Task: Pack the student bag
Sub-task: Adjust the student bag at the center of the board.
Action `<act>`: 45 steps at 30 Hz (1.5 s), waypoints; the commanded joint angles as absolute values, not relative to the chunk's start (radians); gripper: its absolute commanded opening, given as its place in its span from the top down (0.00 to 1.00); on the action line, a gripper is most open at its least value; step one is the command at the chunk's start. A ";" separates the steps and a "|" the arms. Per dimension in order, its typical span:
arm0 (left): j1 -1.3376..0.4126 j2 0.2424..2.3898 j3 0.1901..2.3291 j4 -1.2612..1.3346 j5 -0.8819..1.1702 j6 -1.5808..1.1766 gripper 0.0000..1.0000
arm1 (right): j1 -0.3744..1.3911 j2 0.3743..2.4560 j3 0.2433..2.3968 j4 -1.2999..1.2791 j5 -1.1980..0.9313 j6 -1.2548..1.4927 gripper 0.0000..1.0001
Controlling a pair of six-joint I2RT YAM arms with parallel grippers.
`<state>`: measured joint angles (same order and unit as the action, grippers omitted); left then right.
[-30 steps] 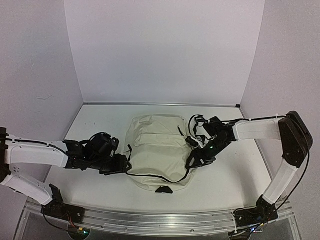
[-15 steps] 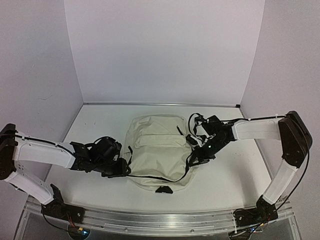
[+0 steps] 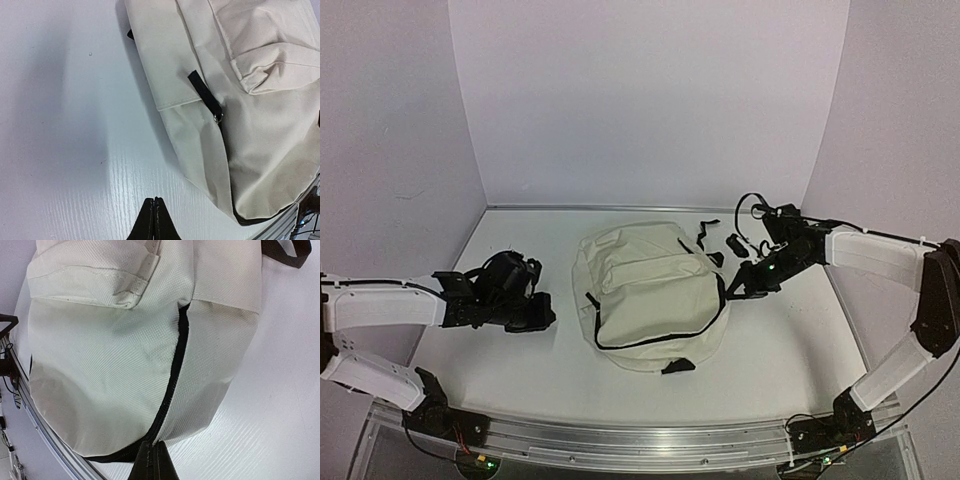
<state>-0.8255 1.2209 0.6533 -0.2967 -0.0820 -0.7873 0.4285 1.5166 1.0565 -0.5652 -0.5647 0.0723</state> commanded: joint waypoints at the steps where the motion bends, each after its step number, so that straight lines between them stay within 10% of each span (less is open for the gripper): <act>1: -0.794 1.241 0.680 -0.271 -0.067 -0.725 1.00 | 0.430 1.560 1.073 -0.549 -0.611 0.049 1.00; 7: -0.799 1.287 0.628 -0.076 0.078 -0.757 0.54 | 0.435 1.553 1.036 -0.544 -0.706 0.030 1.00; 13: -0.813 1.402 0.677 0.033 0.122 -0.747 0.42 | 0.516 1.540 1.020 -0.541 -0.758 0.011 1.00; 16: -0.813 1.479 0.699 0.073 0.148 -0.758 0.48 | 0.555 1.546 1.033 -0.540 -0.754 0.008 1.00; 22: -0.810 1.486 0.695 0.031 0.099 -0.773 0.99 | 0.558 1.552 1.024 -0.540 -0.724 0.008 1.00; 33: -0.761 1.387 0.690 -0.145 0.034 -0.727 1.00 | 0.553 1.524 0.982 -0.543 -0.738 -0.038 0.92; 38: -0.763 1.338 0.739 -0.188 0.040 -0.688 0.50 | 0.547 1.491 1.068 -0.581 -0.750 -0.025 0.45; 45: -0.740 1.286 0.939 -0.407 -0.114 -0.581 0.01 | 0.455 1.460 1.206 -0.598 -0.729 -0.003 0.11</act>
